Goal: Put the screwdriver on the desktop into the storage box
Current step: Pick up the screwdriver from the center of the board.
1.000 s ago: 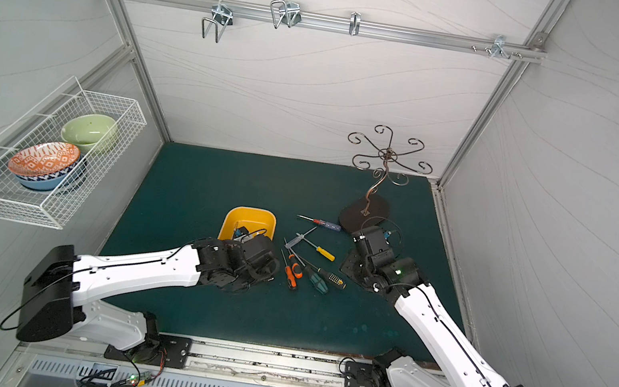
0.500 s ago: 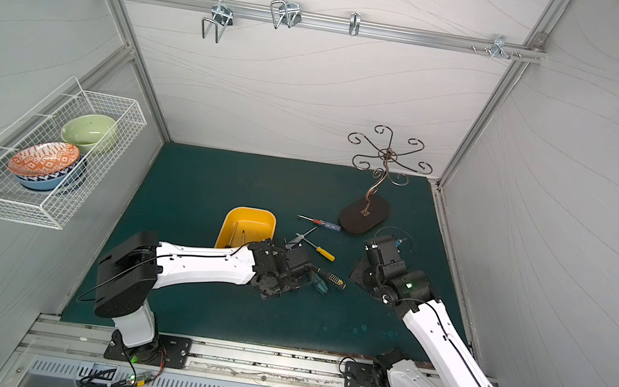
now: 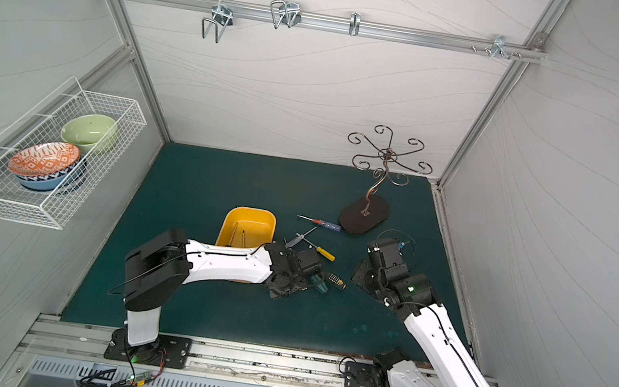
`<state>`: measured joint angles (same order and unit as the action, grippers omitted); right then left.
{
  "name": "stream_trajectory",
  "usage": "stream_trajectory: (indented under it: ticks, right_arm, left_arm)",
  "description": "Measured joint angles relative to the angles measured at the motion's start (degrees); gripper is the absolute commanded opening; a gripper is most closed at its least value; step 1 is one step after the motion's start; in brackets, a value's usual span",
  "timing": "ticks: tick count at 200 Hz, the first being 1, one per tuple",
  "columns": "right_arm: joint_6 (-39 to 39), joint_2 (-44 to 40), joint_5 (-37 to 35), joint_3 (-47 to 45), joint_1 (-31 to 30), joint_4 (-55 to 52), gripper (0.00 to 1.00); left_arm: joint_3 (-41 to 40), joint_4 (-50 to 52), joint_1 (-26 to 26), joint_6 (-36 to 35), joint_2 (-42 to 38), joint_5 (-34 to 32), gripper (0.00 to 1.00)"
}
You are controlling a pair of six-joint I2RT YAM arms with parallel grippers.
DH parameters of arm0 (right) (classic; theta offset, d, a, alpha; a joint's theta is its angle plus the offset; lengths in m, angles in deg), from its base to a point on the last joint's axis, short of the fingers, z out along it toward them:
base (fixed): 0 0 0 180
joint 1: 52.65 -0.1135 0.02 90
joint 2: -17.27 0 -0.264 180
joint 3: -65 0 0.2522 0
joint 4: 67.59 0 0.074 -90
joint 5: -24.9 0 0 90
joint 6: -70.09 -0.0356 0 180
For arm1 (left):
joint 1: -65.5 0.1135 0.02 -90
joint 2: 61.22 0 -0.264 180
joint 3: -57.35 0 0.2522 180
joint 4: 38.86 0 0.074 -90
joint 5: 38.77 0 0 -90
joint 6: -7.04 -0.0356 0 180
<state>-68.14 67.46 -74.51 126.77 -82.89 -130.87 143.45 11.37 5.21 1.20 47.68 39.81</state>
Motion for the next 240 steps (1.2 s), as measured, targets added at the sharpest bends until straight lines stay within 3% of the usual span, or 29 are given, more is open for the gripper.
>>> stream_trajectory:
  ticks: [97, 169, 183, 191, 240]
  right_arm:
    - [0.0, 0.39, 0.07, 0.0, 0.0, -0.02, 0.46]
    - [0.02, 0.37, 0.13, 0.04, 0.0, -0.02, 0.45]
    - [0.02, 0.37, 0.15, 0.04, 0.0, -0.02, 0.45]
    - [0.0, 0.35, 0.15, 0.04, 0.0, -0.02, 0.45]
    - [-0.02, -0.81, 0.17, 0.04, 0.0, -0.02, 0.45]
  left_arm:
    - [1.16, 0.59, 1.84, -1.92, 2.43, 1.36, 0.4]
    - [2.12, 2.21, 2.19, -6.32, 2.89, 2.45, 0.2]
    - [1.99, 2.27, 2.25, -8.13, 2.49, 2.62, 0.07]
    - [1.7, 2.12, 2.27, -9.38, 2.03, 2.97, 0.0]
    - [-5.09, -0.87, 1.16, -16.55, -10.43, 4.24, 0.0]
